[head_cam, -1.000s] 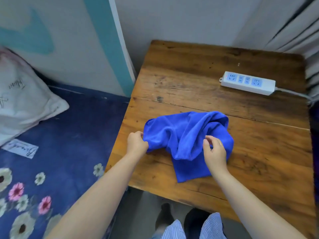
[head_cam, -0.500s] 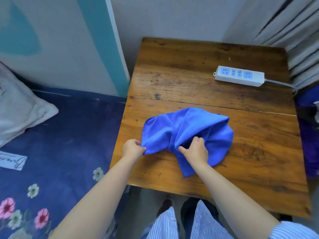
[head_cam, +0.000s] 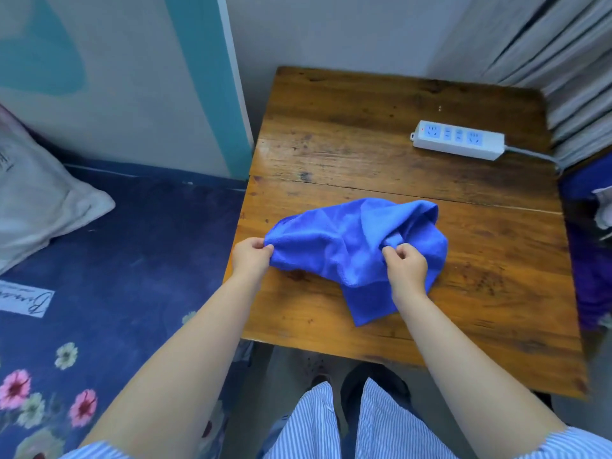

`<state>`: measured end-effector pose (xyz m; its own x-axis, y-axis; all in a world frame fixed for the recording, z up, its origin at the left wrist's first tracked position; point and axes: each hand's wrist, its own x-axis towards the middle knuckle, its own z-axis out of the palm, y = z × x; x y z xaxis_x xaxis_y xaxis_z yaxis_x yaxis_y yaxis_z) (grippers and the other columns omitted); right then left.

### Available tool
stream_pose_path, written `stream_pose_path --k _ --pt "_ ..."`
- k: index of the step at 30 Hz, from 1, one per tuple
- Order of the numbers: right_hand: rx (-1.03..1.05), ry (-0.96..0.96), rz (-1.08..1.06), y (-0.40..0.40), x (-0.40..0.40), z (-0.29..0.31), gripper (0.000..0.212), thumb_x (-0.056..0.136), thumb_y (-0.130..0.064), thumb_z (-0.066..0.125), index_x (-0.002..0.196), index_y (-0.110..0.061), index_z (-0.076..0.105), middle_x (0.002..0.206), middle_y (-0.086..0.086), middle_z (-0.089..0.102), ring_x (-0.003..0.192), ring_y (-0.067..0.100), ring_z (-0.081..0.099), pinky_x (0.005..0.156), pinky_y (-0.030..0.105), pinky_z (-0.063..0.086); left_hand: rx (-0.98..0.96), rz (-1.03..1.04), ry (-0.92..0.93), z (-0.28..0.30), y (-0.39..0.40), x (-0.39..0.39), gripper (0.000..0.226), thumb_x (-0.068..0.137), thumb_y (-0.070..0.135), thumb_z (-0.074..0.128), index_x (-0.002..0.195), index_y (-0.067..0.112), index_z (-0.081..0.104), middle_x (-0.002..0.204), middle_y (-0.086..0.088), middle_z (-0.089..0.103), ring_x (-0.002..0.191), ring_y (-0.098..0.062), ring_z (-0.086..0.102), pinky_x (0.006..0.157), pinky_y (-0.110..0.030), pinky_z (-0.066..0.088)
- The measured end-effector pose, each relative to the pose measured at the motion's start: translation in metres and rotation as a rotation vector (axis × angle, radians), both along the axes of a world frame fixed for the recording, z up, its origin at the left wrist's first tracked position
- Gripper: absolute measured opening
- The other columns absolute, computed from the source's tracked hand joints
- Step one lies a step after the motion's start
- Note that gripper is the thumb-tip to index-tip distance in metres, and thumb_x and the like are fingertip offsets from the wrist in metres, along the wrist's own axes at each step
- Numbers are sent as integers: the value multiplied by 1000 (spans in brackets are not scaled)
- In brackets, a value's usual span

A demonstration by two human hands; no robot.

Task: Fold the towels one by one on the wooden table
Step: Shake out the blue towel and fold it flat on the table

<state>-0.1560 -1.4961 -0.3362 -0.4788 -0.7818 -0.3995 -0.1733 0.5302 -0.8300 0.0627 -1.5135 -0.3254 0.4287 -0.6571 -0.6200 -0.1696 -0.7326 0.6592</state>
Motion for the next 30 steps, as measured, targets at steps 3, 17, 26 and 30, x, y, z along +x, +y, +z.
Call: stream_pose_path --k 3,17,26,30 --pt "-80 -74 -159 -9 -30 19 43 79 1 47 50 -18 21 39 -11 26 35 5 21 33 14 13 -95 25 -100 4 -10 -3 18 88 7 51 97 6 66 87 -3 60 81 -20 51 72 -26 39" --pt "-149 127 -404 -41 -106 101 16 79 -5 57 91 -12 64 86 4 57 82 19 52 69 26 40 -358 -197 -218 70 -66 -32 27 94 13 40 105 4 63 93 -3 54 84 -19 46 73 -22 33" --pt "-295 212 -298 -109 -106 179 18 75 -5 56 86 -12 68 81 4 59 77 17 52 49 20 36 -608 -327 -298 176 -142 -48 25 93 7 38 97 4 63 81 -2 54 84 -18 45 65 -23 35" --pt "-408 233 -128 -165 -84 225 21 77 -4 57 94 -5 68 83 2 59 81 15 53 66 20 42 -703 -374 -344 221 -174 -59 27 93 6 38 98 -2 63 90 -11 59 88 -23 48 75 -25 39"
